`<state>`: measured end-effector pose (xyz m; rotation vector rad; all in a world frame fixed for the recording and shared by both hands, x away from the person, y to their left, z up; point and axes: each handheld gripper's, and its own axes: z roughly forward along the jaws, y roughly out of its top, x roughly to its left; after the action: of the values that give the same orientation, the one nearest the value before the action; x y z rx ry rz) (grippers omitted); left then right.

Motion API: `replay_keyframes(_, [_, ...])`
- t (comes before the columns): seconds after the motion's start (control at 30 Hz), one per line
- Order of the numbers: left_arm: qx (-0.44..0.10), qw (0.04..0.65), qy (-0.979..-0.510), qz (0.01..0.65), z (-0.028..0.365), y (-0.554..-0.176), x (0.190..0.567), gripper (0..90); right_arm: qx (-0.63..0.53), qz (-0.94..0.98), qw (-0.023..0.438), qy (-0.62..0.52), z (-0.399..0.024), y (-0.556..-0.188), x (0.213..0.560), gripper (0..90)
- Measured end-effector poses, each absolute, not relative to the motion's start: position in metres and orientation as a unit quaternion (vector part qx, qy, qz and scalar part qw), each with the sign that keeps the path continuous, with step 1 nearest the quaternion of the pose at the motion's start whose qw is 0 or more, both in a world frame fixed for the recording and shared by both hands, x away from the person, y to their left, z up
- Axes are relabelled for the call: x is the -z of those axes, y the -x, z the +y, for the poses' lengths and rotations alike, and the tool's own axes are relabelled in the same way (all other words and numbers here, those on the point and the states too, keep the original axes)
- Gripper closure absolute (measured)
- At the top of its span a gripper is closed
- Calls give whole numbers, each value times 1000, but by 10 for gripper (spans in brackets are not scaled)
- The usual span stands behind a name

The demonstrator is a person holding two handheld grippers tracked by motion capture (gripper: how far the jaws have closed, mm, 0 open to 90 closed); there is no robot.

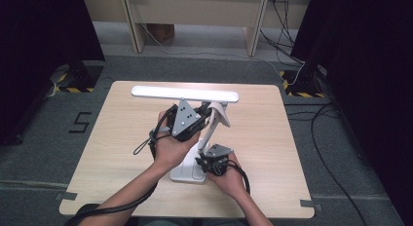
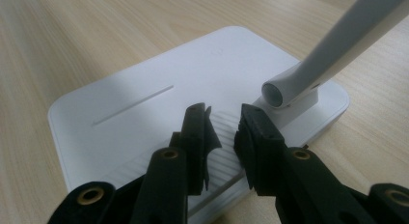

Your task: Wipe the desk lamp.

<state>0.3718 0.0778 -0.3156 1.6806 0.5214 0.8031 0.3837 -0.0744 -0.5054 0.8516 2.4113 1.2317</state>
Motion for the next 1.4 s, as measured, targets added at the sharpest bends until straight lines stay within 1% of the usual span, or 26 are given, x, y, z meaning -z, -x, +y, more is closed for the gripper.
replay_keyframes(0.73, [-367, 552, -720, 207, 66, -376, 321, 830, -429, 839, 152, -298, -74, -383, 505, 729])
replay_keyframes(1.4, [-366, 544, -728, 201, 64, -377, 332, 829, -429, 839, 152, -298, -74, -383, 506, 729])
